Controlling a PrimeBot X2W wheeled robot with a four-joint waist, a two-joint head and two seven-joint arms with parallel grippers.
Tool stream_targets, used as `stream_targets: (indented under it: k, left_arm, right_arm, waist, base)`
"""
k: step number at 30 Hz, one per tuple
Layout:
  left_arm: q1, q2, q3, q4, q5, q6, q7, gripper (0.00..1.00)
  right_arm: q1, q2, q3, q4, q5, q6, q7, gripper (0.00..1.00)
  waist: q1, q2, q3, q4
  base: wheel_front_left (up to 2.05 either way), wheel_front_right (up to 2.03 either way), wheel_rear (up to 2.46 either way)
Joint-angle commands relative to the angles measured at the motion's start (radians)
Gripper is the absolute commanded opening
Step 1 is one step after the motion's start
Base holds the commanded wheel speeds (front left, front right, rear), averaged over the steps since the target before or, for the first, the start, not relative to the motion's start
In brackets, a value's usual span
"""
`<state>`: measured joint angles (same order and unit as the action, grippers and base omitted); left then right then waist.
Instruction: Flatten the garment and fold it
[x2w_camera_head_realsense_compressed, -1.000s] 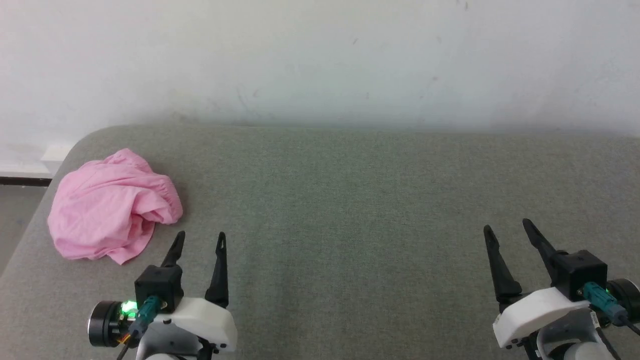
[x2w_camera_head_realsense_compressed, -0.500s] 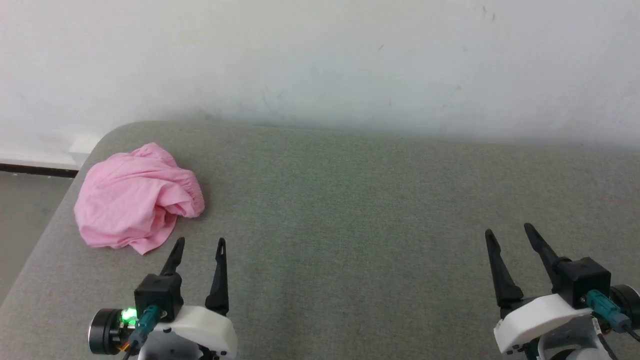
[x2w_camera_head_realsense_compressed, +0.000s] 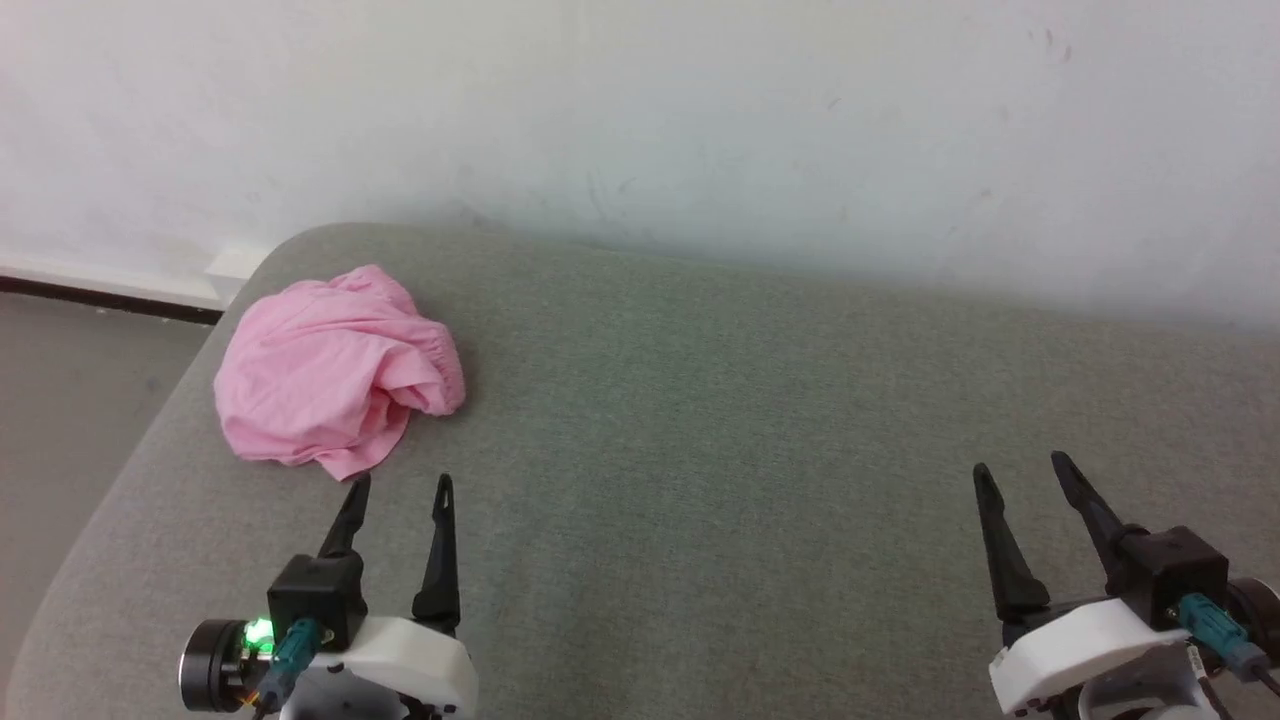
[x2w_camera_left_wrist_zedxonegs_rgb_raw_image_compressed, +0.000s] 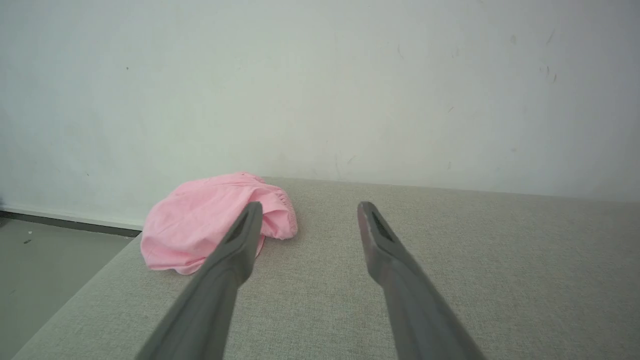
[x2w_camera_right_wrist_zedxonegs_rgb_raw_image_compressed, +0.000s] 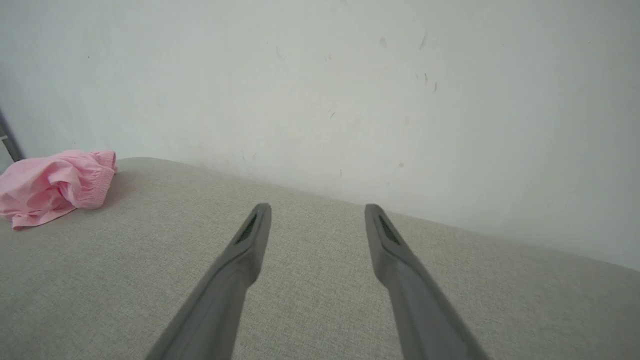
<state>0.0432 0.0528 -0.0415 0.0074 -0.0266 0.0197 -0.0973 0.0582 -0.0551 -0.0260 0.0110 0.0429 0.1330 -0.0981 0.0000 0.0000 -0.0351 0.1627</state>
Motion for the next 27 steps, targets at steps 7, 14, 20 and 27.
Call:
stream_targets:
  k: [7,14,20,27]
  left_arm:
    - [0.021,-0.001,-0.012,-0.005,-0.001,0.005,-0.023,1.0]
    - [0.024,-0.001,-0.018,-0.007,0.0,0.006,-0.036,1.0]
    - [0.034,-0.001,-0.024,-0.01,0.001,0.008,-0.049,1.0]
    - [0.036,-0.002,-0.035,-0.013,-0.001,0.011,-0.063,1.0]
  right_arm:
    - [0.017,0.002,-0.004,0.001,0.019,-0.001,-0.023,1.0]
    - [0.021,0.003,-0.005,0.002,0.024,-0.001,-0.036,1.0]
    - [0.027,0.003,-0.007,0.0,0.029,-0.001,-0.048,1.0]
    - [0.031,0.003,-0.012,-0.002,0.035,-0.001,-0.063,1.0]
  waist:
    - [0.0,0.0,-0.005,0.059]
    - [0.0,0.0,-0.01,0.099]
    - [0.0,0.0,-0.013,0.136]
    - [0.0,0.0,-0.01,0.176]
  base:
    - [0.0,0.0,0.0]
    - [0.0,0.0,0.0]
    - [0.0,0.0,0.0]
    - [0.0,0.0,0.0]
